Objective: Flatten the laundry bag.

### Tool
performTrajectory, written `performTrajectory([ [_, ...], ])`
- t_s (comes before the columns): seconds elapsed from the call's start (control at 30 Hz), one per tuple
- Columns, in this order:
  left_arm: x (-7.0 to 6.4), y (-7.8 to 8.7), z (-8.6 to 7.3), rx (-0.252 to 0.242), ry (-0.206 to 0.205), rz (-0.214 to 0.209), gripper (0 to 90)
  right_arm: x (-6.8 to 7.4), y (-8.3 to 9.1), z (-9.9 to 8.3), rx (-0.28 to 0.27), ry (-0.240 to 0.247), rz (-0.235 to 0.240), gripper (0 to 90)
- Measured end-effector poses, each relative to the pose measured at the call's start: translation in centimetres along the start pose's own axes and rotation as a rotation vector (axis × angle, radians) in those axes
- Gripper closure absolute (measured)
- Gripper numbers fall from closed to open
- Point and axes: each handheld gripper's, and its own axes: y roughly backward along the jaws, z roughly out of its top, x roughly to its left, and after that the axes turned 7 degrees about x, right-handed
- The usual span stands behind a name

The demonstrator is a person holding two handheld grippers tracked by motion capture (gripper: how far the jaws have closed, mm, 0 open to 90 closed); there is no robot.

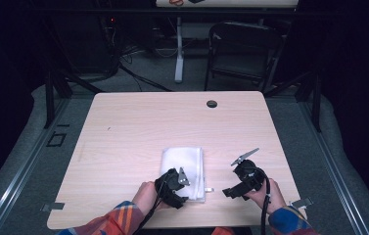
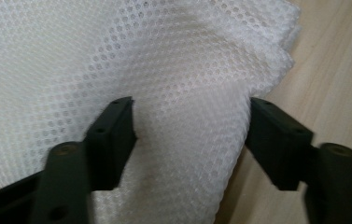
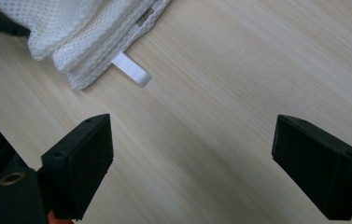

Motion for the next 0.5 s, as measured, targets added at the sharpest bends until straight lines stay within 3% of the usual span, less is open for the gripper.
performTrajectory([
  [0.07,0.04,0.02,-0.07,-0.01,-0.006,-0.008,46.0,0.11,-0.18,0.04,-0.012,-0.005,-0.001,12.7],
  [0.1,0.03,0.04,-0.08,-0.009,-0.009,-0.015,47.1,0.09,-0.08,0.16,0.008,0.009,0.001,12.8],
  [0.2,0.08,0.07,-0.12,-0.019,-0.013,-0.024,56.0,0.33,-0.28,0.31,-0.003,0.009,0.017,13.3],
  [0.23,0.22,0.13,-0.17,-0.026,-0.016,-0.037,58.5,0.36,-0.3,0.36,0.004,0.019,-0.002,13.3],
  [0.5,0.6,0.37,-0.42,-0.048,-0.013,-0.058,78.0,0.79,-0.4,0.71,-0.006,0.037,0.004,15.7],
])
